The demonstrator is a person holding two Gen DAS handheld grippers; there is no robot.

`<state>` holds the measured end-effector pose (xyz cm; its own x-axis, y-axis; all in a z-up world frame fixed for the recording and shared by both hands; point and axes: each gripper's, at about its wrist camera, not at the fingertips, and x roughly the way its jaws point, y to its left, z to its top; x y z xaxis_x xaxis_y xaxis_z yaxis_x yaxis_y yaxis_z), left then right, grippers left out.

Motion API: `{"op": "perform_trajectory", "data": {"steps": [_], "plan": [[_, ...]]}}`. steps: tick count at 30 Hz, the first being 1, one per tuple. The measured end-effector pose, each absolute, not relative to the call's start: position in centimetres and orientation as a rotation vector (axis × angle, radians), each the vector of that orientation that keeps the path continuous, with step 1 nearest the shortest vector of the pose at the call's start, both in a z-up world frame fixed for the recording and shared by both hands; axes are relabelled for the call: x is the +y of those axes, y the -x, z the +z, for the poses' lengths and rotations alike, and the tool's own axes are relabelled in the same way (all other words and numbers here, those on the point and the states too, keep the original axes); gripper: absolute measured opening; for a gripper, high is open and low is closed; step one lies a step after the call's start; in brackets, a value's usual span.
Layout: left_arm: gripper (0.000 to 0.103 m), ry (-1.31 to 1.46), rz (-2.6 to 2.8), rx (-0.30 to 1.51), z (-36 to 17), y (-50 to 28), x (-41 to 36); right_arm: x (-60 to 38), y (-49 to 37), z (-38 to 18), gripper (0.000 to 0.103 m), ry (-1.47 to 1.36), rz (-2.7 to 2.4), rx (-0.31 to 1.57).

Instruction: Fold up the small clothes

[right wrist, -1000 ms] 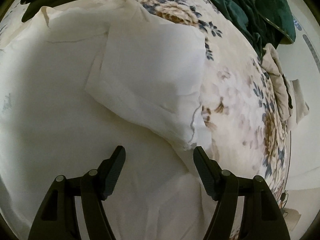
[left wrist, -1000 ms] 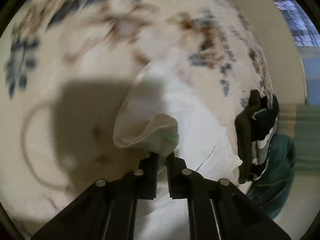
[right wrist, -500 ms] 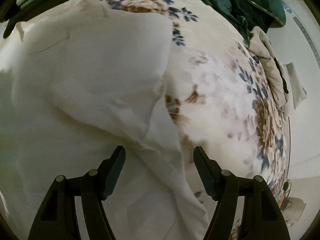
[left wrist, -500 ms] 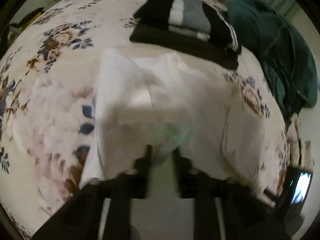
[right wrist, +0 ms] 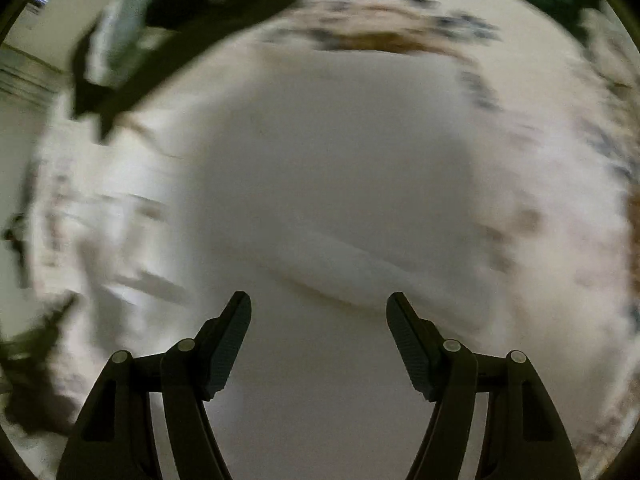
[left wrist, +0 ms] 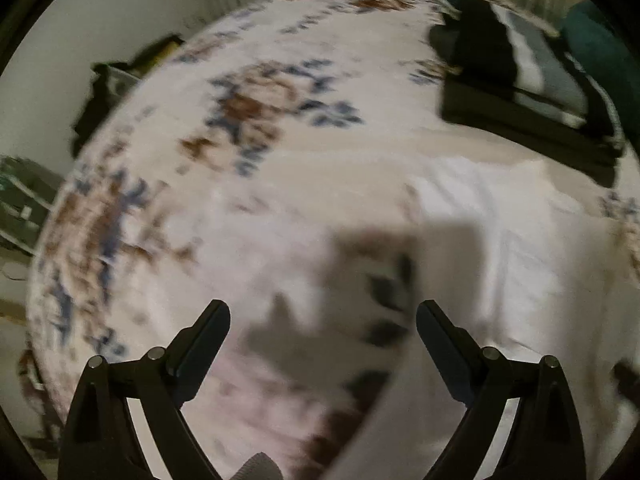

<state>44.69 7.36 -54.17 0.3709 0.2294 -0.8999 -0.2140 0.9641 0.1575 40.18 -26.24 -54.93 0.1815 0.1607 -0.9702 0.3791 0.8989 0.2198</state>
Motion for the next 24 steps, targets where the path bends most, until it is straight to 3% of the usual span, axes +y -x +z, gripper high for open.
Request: {"op": "perform_trajectory", "data": {"steps": [7, 10, 12, 14, 19, 24], "plan": [[0.095, 0.021, 0.312, 1.203, -55.3, -44.8, 9.2, -18.6, -49.1, -56.3, 0.071, -0.66, 0.122, 1.462], [0.095, 0.015, 0.304, 1.22, -56.2, -44.9, 9.0, -16.9, -50.5, -59.1, 0.056, -0.782, 0.121, 1.539], [0.095, 0.021, 0.295, 1.238, -56.7, -45.6, 9.0, -16.1, -51.2, -60.8, 0.017, -0.85, 0.124, 1.57], [0.095, 0.024, 0.281, 1.251, -57.1, -45.9, 9.0, -16.3, -51.2, -60.8, 0.002, -0.825, 0.089, 1.558], [0.095, 0.017, 0.248, 1.257, -57.4, -46.2, 8.5, -18.1, -51.3, -57.5, 0.002, -0.658, 0.004, 1.427], [0.095, 0.023, 0.234, 1.261, -57.3, -46.8, 8.4, -21.4, -52.1, -58.3, 0.005, -0.546, -0.106, 1.518]]}}
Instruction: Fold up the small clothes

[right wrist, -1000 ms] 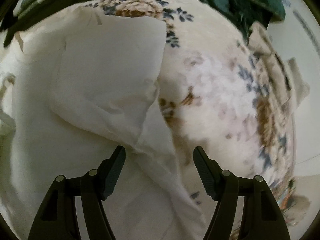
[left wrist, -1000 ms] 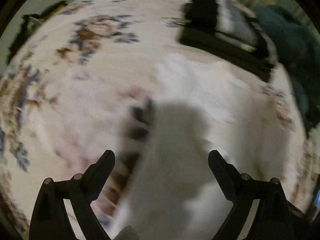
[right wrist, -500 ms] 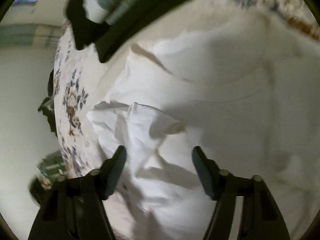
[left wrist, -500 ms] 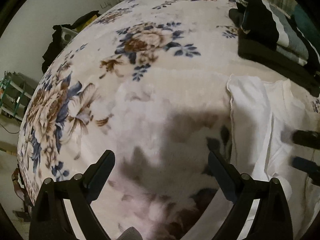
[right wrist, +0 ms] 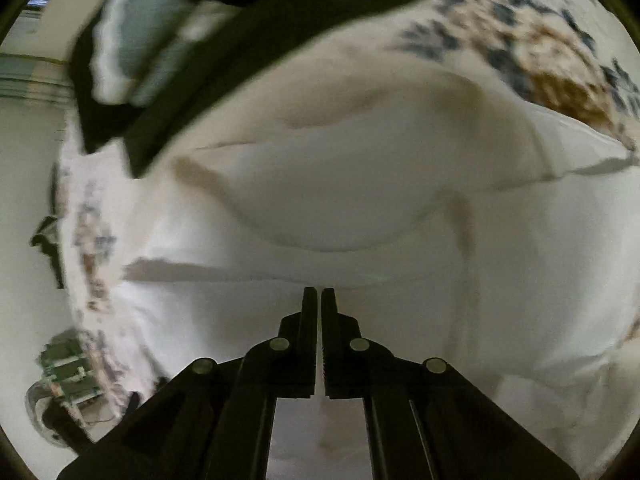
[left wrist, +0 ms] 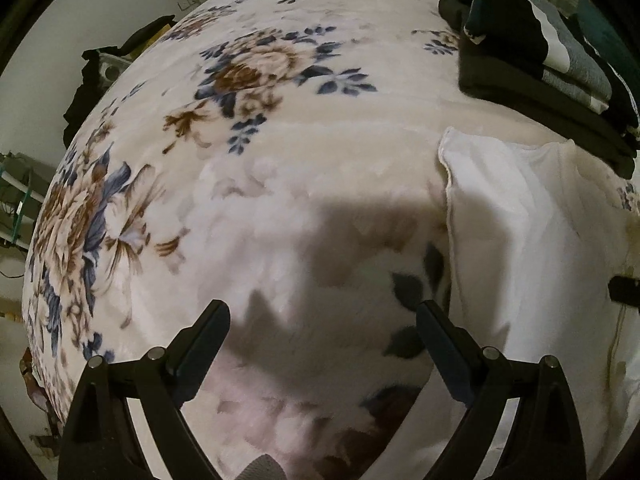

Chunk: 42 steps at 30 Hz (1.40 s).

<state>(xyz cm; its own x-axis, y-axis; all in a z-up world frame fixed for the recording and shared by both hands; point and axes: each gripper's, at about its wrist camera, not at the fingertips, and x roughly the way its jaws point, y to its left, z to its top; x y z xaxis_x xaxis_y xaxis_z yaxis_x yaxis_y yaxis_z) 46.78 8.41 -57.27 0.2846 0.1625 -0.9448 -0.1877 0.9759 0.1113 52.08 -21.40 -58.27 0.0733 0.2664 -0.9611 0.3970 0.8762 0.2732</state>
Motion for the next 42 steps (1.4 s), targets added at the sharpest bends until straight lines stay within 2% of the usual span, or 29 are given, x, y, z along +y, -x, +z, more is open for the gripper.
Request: {"op": "perform_trajectory", "data": {"steps": [1, 2, 3, 4, 5, 7, 10, 13, 14, 15, 17, 23, 28, 32, 36, 37, 39, 40, 42], "plan": [[0.095, 0.024, 0.23, 1.259, -57.2, -46.9, 8.3, -22.1, -51.7, -58.4, 0.008, -0.54, -0.121, 1.522], [0.095, 0.02, 0.227, 1.257, -57.1, -47.0, 8.2, -22.4, -51.3, -58.4, 0.021, -0.549, -0.12, 1.518], [0.095, 0.009, 0.222, 1.253, -56.9, -47.1, 8.0, -22.8, -50.6, -58.2, 0.042, -0.567, -0.112, 1.511], [0.095, -0.005, 0.219, 1.248, -56.8, -47.1, 7.8, -22.8, -49.6, -57.9, 0.048, -0.61, -0.089, 1.491], [0.095, -0.022, 0.218, 1.239, -56.6, -47.1, 7.6, -22.8, -48.7, -57.7, 0.052, -0.64, -0.063, 1.473], [0.095, -0.063, 0.217, 1.226, -56.5, -46.7, 7.2, -21.7, -46.9, -58.0, 0.052, -0.647, 0.019, 1.48], [0.095, -0.114, 0.218, 1.247, -57.1, -45.8, 6.7, -19.1, -45.5, -60.3, 0.057, -0.508, 0.074, 1.602], [0.095, -0.098, 0.207, 1.255, -56.1, -44.4, 6.5, -17.7, -44.0, -60.3, 0.058, -0.328, 0.014, 1.6], [0.095, -0.088, 0.196, 1.25, -55.4, -43.8, 6.3, -17.8, -43.5, -59.2, 0.071, -0.267, -0.037, 1.576], [0.095, -0.083, 0.188, 1.247, -54.7, -43.1, 6.0, -18.0, -43.1, -58.2, 0.088, -0.236, -0.066, 1.547], [0.095, -0.081, 0.177, 1.239, -53.3, -42.0, 5.4, -18.9, -41.9, -55.6, 0.095, -0.181, -0.119, 1.478], [0.095, -0.074, 0.157, 1.207, -47.5, -35.9, 1.4, -22.4, -37.0, -49.5, 0.095, -0.085, -0.132, 1.43], [0.095, -0.097, 0.208, 1.202, -44.2, -29.6, -3.5, -27.5, -33.5, -44.8, 0.095, -0.133, -0.016, 1.443], [0.095, -0.092, 0.287, 1.264, -43.8, -23.4, -8.7, -33.6, -31.0, -43.4, 0.095, -0.183, 0.118, 1.506], [0.095, 0.002, 0.346, 1.375, -46.1, -17.4, -13.6, -40.4, -30.7, -44.1, 0.093, -0.275, 0.231, 1.598], [0.095, 0.031, 0.348, 1.409, -47.2, -16.2, -14.8, -41.8, -31.0, -44.3, 0.089, -0.288, 0.256, 1.6], [0.095, 0.106, 0.329, 1.474, -49.6, -14.1, -16.7, -44.0, -31.9, -44.9, 0.049, -0.281, 0.282, 1.599], [0.095, 0.13, 0.324, 1.505, -50.8, -13.1, -17.7, -45.2, -32.7, -45.7, 0.046, -0.265, 0.29, 1.613], [0.095, 0.187, 0.294, 1.562, -53.6, -11.0, -19.9, -47.1, -34.3, -47.5, 0.045, -0.274, 0.319, 1.643]]}}
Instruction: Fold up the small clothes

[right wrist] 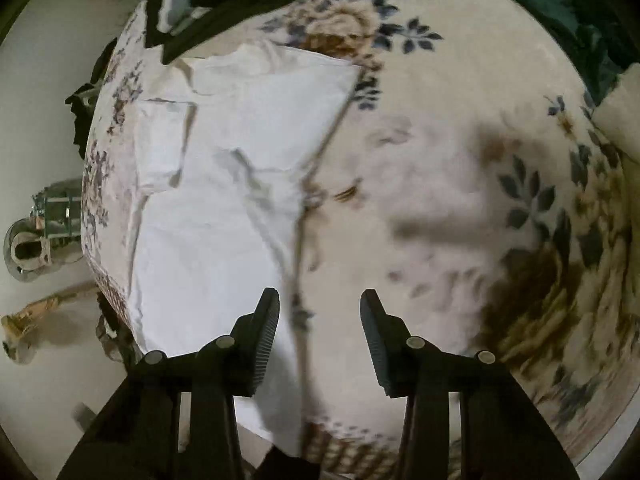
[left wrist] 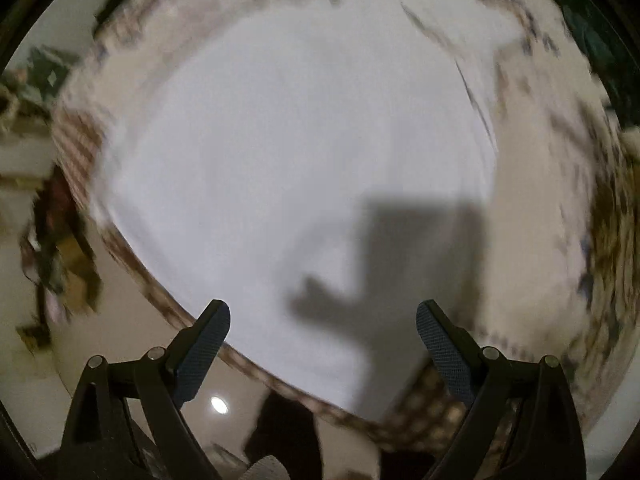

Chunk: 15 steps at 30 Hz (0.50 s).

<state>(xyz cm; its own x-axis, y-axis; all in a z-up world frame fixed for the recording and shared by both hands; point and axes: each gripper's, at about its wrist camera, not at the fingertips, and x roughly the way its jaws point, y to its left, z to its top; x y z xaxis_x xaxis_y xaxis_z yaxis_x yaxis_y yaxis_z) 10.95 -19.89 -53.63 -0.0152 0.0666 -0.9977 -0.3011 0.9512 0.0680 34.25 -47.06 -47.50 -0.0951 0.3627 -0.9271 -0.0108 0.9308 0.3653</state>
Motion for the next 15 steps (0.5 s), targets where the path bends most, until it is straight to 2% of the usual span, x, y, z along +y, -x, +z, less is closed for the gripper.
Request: {"op": "perform_trajectory", "data": {"steps": [4, 6, 10, 15], "plan": [[0.095, 0.207, 0.261, 1.595, -57.0, -8.6, -23.3, -49.1, -38.4, -51.6, 0.047, -0.309, 0.351, 1.704], [0.095, 0.212, 0.261, 1.611, -58.5, -8.2, -24.5, -49.5, -40.4, -53.3, 0.054, -0.33, 0.375, 1.716], [0.095, 0.17, 0.289, 1.611, -61.4, -8.4, -25.9, -49.1, -44.8, -56.9, 0.061, -0.411, 0.421, 1.733], [0.061, 0.19, 0.323, 1.564, -63.0, -10.0, -24.6, -47.9, -49.0, -61.0, 0.062, -0.568, 0.419, 1.725]]}}
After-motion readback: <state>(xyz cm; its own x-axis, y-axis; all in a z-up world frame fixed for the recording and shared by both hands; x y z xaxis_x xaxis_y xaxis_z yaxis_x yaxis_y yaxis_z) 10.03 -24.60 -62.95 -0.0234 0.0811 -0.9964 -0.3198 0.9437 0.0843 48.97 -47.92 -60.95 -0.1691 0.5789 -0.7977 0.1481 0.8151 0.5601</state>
